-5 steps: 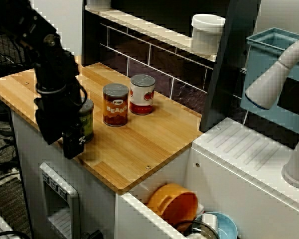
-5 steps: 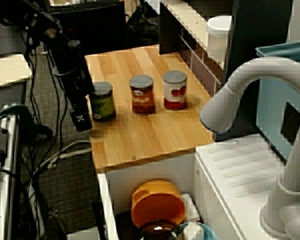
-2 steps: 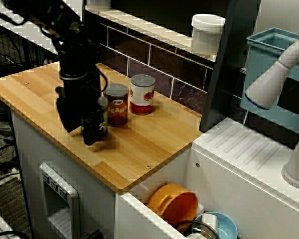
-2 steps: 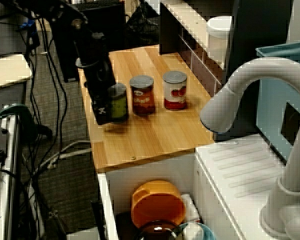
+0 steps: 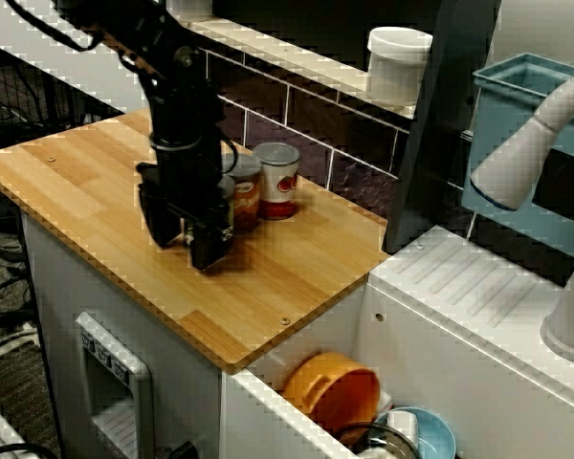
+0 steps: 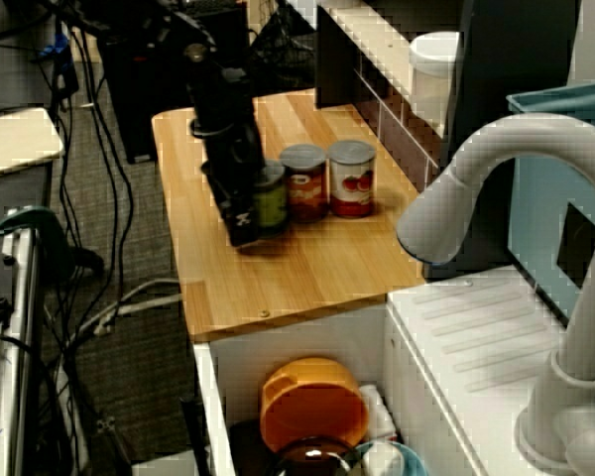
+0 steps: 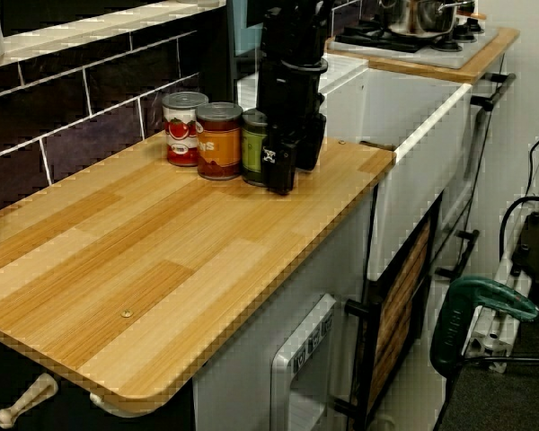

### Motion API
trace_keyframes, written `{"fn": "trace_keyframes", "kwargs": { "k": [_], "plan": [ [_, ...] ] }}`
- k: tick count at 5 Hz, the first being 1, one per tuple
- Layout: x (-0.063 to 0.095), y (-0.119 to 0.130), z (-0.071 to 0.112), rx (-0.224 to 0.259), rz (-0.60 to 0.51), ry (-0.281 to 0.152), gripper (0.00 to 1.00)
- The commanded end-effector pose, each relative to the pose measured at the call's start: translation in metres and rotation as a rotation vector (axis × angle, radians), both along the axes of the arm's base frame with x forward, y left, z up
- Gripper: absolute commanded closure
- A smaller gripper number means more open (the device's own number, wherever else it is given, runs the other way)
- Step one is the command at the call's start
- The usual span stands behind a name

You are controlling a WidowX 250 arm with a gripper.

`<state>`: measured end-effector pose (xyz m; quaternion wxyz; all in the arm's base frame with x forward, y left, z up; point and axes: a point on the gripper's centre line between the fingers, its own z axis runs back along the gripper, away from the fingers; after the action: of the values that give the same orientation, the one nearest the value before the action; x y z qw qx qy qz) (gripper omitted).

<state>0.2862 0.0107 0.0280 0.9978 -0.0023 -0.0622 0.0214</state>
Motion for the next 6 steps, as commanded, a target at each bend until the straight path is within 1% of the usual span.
{"fn": "trace_keyframes", "kwargs": {
  "k": [1, 2, 4, 5, 6],
  "plan": [
    [0.023, 0.010, 0.008, -0.004, 0.031, -0.019, 0.00],
    [0.024, 0.012, 0.011, -0.004, 0.038, -0.019, 0.00],
    [0.010, 0.017, 0.022, -0.016, 0.029, -0.026, 0.00],
    [0.002, 0.030, 0.029, -0.034, 0.024, -0.016, 0.00],
    [-0.005, 0.049, 0.034, -0.057, 0.019, 0.004, 0.00]
  ]
}}
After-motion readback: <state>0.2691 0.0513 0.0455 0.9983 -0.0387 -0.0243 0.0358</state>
